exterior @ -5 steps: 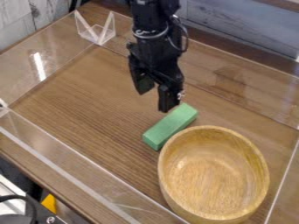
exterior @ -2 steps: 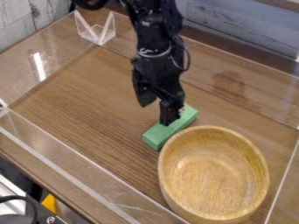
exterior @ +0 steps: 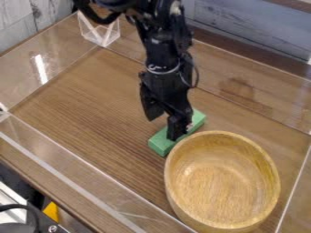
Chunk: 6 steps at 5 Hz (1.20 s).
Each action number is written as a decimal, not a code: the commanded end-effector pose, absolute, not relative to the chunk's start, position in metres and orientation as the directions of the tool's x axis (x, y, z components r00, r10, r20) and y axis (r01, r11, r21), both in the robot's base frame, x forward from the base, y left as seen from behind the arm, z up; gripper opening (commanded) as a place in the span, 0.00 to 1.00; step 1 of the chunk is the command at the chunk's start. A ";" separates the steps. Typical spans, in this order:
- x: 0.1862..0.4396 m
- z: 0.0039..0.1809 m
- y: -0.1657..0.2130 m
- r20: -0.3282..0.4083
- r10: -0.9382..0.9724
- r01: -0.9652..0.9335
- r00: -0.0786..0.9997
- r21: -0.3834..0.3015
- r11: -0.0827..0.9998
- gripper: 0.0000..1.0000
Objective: Put the green block in the brown bowl
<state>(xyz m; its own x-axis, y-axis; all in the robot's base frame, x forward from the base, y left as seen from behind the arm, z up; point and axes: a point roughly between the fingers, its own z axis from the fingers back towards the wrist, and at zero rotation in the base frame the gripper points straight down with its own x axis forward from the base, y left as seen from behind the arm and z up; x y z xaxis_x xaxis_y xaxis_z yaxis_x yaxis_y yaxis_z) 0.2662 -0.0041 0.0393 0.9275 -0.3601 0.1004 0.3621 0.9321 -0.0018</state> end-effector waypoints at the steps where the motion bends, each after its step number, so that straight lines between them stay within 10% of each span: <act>1: 0.272 0.038 -0.006 0.119 -0.371 0.372 0.921 0.015 0.928 1.00; 2: 0.272 0.034 -0.005 0.113 -0.375 0.376 0.920 0.015 0.927 1.00; 3: 0.272 0.032 -0.005 0.108 -0.381 0.382 0.918 0.013 0.924 0.00; 6: 0.270 0.040 -0.011 0.072 -0.373 0.374 0.925 0.001 0.928 0.00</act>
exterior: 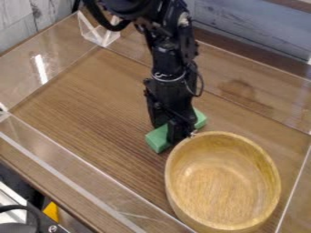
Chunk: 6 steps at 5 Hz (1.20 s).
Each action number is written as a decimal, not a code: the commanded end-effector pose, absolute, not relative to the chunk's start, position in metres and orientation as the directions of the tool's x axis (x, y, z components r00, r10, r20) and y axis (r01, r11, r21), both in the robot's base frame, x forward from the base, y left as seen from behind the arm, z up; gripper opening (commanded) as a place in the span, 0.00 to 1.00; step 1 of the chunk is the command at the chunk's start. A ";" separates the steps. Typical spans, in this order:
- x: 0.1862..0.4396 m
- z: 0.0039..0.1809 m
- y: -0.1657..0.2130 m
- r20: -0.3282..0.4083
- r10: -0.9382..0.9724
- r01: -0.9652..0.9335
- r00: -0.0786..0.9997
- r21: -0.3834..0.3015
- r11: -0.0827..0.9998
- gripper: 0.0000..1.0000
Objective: Put the green block in the brown bowl
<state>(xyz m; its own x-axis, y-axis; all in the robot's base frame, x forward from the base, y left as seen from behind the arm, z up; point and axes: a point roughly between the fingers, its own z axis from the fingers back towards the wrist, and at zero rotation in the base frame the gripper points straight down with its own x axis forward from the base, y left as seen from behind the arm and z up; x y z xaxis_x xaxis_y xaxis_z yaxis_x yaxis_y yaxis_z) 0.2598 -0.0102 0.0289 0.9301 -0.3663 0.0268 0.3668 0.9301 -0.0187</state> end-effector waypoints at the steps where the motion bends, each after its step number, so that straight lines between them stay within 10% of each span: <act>1: 0.269 0.044 -0.013 0.061 -0.371 0.371 0.927 -0.004 0.928 0.00; 6: 0.255 0.070 -0.026 0.019 -0.329 0.330 0.944 -0.050 0.943 0.00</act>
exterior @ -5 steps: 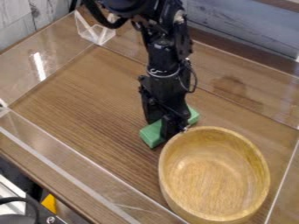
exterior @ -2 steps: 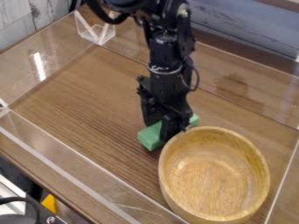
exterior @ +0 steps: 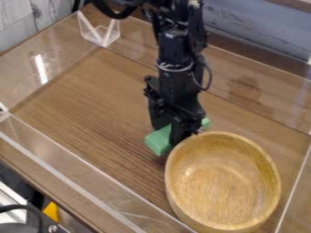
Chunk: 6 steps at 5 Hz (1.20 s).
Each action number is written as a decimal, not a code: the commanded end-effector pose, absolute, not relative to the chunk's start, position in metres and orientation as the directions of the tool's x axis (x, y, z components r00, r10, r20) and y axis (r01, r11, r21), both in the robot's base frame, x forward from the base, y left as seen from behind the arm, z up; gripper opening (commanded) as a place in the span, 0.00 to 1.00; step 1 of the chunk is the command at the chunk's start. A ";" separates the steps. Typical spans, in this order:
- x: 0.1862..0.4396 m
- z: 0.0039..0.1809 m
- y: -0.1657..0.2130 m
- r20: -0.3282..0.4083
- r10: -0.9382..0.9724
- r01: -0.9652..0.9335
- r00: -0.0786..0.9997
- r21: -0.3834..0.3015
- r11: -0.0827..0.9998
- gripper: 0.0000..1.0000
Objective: Put the green block in the brown bowl
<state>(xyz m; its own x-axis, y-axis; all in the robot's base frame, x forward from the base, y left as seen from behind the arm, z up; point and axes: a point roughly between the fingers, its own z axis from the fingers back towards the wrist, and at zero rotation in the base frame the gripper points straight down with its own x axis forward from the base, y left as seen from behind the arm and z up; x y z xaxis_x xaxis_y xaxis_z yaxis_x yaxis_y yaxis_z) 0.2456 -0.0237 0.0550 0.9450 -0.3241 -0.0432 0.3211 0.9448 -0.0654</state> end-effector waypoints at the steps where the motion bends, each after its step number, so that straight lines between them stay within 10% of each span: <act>1: 0.252 0.076 -0.030 0.013 -0.321 0.321 0.947 -0.061 0.945 0.00; 6: 0.238 0.097 -0.052 0.002 -0.285 0.284 0.959 -0.101 0.954 0.00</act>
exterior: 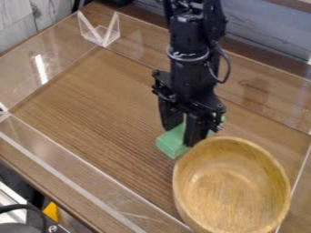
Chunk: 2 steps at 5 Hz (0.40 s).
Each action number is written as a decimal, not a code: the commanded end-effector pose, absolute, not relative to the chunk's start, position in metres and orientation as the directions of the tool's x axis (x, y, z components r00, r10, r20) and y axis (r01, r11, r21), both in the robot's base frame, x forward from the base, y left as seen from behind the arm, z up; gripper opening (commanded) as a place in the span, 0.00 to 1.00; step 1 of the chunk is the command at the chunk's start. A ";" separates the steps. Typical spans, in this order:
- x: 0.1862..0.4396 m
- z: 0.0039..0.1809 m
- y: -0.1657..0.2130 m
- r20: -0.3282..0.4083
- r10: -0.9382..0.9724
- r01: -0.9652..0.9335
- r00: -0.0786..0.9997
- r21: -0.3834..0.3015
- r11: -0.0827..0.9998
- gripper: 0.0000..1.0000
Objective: Put the green block in the brown bowl
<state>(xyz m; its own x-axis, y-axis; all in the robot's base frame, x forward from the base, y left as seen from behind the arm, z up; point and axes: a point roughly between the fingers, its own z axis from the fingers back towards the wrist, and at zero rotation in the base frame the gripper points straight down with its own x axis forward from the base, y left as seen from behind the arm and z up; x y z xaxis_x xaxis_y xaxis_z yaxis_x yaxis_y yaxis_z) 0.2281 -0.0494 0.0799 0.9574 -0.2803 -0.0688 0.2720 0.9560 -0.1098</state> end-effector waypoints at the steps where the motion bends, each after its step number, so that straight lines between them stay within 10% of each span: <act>1: 0.234 0.100 -0.058 0.002 -0.287 0.285 0.958 -0.107 0.952 0.00; 2: 0.230 0.104 -0.064 0.002 -0.297 0.295 0.955 -0.112 0.949 0.00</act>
